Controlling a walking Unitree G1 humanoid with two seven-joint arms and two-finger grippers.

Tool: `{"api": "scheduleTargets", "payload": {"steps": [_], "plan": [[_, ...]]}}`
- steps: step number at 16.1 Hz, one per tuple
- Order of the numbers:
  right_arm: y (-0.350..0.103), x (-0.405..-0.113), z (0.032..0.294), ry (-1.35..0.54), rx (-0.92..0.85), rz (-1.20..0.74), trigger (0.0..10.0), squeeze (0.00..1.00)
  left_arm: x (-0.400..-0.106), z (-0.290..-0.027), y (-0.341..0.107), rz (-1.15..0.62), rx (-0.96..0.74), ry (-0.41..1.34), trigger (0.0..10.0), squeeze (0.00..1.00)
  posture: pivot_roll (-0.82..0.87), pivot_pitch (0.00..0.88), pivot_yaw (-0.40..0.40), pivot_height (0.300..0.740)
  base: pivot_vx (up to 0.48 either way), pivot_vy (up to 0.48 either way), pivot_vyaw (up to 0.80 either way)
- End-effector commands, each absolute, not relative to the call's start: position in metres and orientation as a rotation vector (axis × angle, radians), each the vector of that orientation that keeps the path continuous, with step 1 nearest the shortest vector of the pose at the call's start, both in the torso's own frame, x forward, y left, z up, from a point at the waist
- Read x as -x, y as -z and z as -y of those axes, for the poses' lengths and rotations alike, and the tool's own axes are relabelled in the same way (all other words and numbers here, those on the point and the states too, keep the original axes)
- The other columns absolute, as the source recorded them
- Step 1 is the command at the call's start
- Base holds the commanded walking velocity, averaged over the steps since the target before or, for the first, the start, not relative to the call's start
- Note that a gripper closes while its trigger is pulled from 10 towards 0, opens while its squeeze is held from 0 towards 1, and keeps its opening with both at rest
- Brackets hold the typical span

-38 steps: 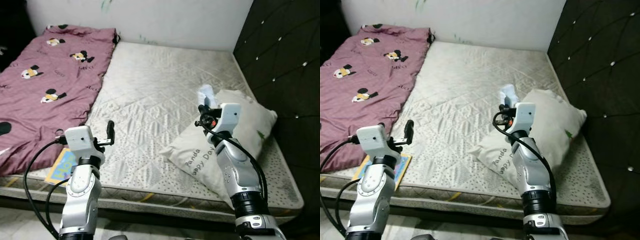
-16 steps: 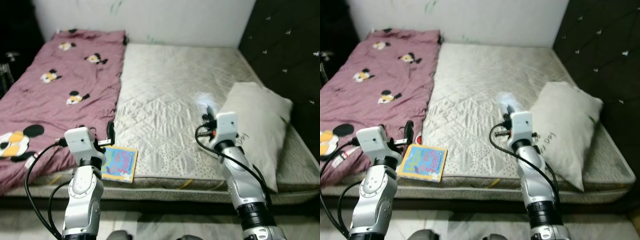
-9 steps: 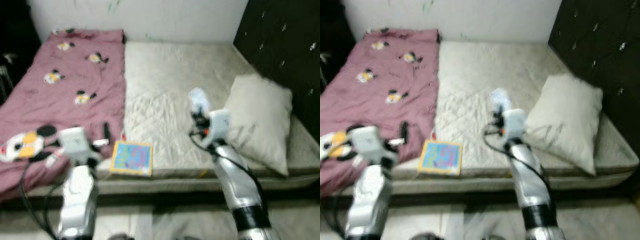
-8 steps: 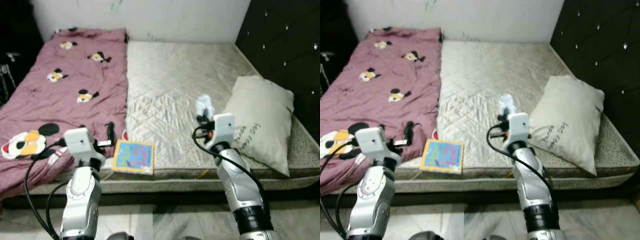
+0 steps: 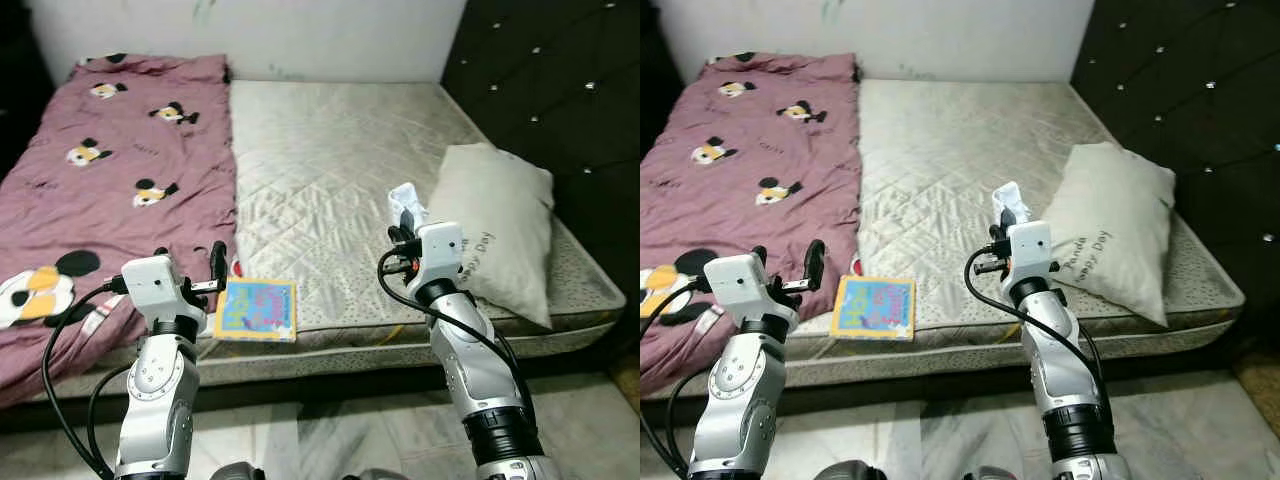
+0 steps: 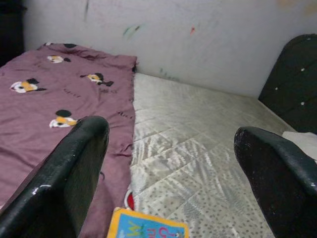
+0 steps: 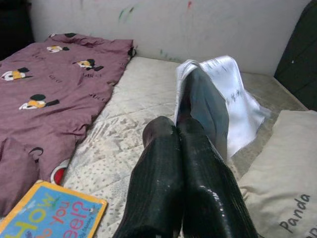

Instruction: Clean up the room

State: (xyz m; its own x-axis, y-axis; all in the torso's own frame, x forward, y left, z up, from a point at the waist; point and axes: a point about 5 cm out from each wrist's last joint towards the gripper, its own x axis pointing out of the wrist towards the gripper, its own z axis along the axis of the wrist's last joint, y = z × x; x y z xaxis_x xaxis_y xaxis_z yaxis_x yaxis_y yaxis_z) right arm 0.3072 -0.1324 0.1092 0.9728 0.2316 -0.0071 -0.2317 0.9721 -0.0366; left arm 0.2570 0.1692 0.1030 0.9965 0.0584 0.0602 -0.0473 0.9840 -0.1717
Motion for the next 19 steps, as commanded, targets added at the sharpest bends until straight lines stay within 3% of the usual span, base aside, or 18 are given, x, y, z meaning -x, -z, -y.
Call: {"api": "scheduleTargets", "payload": {"steps": [1,9,19], "plan": [[-0.114,-0.311,0.133,-0.235,0.037,0.004,10.0,0.0,-0.257,-0.169,-0.107,0.085,0.166,-0.04,10.0,0.0,-0.02,0.013,-0.037,0.74,0.285,0.0,0.0],[-0.113,-0.315,0.141,-0.212,0.055,0.002,10.0,0.0,-0.257,-0.169,-0.107,0.079,0.161,-0.037,10.0,0.0,-0.02,0.009,-0.039,0.74,0.278,0.0,0.0],[-0.111,-0.316,0.147,-0.187,0.036,-0.001,10.0,0.0,-0.258,-0.173,-0.101,0.04,0.171,-0.085,10.0,0.0,-0.01,0.009,-0.034,0.74,0.0,0.068,0.0]]}}
